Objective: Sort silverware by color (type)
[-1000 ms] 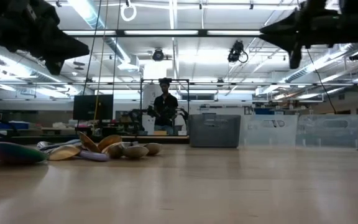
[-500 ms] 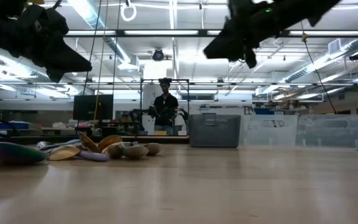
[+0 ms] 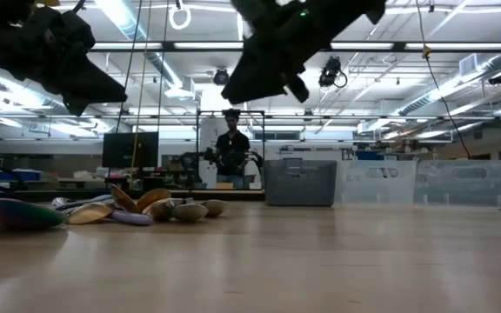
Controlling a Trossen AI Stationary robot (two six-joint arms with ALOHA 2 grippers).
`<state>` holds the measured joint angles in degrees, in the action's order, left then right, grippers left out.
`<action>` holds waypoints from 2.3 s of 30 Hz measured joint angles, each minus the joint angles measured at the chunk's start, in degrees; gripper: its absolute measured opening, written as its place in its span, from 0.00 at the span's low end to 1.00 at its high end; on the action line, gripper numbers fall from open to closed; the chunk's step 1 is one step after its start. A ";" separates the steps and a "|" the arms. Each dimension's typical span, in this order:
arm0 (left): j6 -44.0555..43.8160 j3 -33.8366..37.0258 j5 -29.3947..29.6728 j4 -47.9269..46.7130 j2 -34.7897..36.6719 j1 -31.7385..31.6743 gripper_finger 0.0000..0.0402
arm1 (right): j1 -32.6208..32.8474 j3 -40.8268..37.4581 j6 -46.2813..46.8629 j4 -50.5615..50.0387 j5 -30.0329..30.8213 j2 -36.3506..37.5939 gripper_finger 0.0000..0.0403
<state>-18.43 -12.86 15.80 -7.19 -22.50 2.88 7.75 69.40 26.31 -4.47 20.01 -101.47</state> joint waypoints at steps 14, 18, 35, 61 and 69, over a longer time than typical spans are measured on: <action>4.12 -0.02 0.82 2.46 0.00 -1.82 0.40 | 1.13 20.28 6.70 -19.34 4.27 -18.48 0.47; 4.16 -3.89 0.82 -3.89 -0.03 -1.82 0.39 | 0.81 23.45 7.70 -22.51 3.98 -22.09 0.44; 5.63 -9.16 2.03 -12.68 -0.35 -1.74 0.39 | -0.97 23.61 10.58 -22.29 4.41 -28.00 0.42; 3.64 -9.14 1.96 -15.39 -0.37 -1.74 0.39 | -4.57 23.39 11.05 -28.53 -6.17 -25.20 0.13; 3.62 -9.11 1.98 -15.31 -0.37 -1.73 0.39 | -4.58 23.41 10.36 -32.21 -0.91 -20.48 0.13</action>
<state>-14.81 -21.98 17.78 -22.50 -22.87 1.15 3.17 92.82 36.68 -36.68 19.09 -121.95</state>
